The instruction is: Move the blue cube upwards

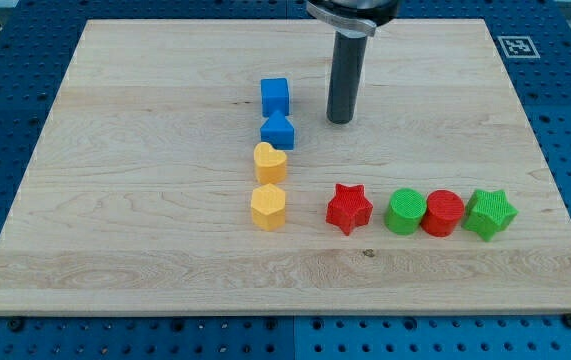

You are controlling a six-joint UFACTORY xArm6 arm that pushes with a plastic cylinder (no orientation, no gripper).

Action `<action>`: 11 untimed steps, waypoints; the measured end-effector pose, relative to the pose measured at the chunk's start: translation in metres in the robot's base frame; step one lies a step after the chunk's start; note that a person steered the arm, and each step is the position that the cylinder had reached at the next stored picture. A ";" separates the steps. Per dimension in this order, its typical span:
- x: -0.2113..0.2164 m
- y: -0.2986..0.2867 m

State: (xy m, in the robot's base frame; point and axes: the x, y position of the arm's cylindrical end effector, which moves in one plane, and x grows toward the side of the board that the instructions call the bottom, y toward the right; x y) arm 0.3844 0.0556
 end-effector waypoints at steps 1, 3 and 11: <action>-0.001 -0.045; -0.005 -0.108; -0.114 -0.057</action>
